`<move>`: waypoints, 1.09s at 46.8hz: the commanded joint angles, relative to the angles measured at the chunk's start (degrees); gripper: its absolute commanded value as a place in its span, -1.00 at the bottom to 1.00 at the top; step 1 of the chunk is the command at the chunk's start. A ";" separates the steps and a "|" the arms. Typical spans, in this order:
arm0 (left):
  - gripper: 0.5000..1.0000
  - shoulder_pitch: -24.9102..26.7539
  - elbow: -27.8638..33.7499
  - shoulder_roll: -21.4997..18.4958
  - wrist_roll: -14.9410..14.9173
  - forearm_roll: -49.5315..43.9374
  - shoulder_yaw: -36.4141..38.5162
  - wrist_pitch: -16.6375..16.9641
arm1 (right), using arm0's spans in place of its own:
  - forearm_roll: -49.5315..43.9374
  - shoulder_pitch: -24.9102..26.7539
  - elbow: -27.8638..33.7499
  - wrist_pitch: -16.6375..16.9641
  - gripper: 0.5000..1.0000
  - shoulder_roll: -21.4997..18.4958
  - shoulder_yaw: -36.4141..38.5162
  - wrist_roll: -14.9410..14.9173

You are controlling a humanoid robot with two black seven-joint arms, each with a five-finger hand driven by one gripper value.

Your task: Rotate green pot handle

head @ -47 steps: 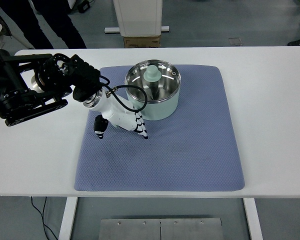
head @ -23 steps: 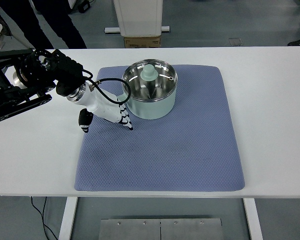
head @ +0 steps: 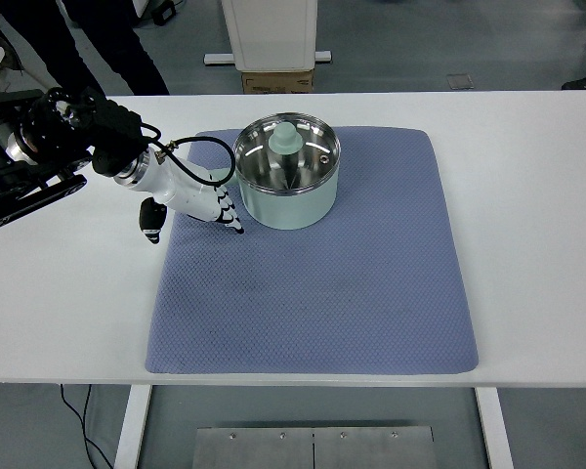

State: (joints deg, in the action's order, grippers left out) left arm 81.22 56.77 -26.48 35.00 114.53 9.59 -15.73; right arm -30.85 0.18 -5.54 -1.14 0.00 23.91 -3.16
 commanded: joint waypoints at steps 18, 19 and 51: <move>1.00 -0.01 -1.23 -0.15 0.00 -0.01 0.17 0.08 | 0.00 0.00 0.00 -0.01 1.00 0.00 0.00 0.00; 1.00 -0.01 -1.31 -0.23 0.00 -0.01 0.17 0.08 | 0.00 0.00 0.00 -0.01 1.00 0.00 0.00 0.00; 1.00 0.17 -2.55 -0.59 0.00 -0.27 0.43 0.87 | 0.00 0.00 0.00 -0.01 1.00 0.00 0.00 0.00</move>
State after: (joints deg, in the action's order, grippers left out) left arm 81.38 54.07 -27.09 35.00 114.48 10.02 -14.87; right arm -30.85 0.18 -5.54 -1.15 0.00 23.91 -3.16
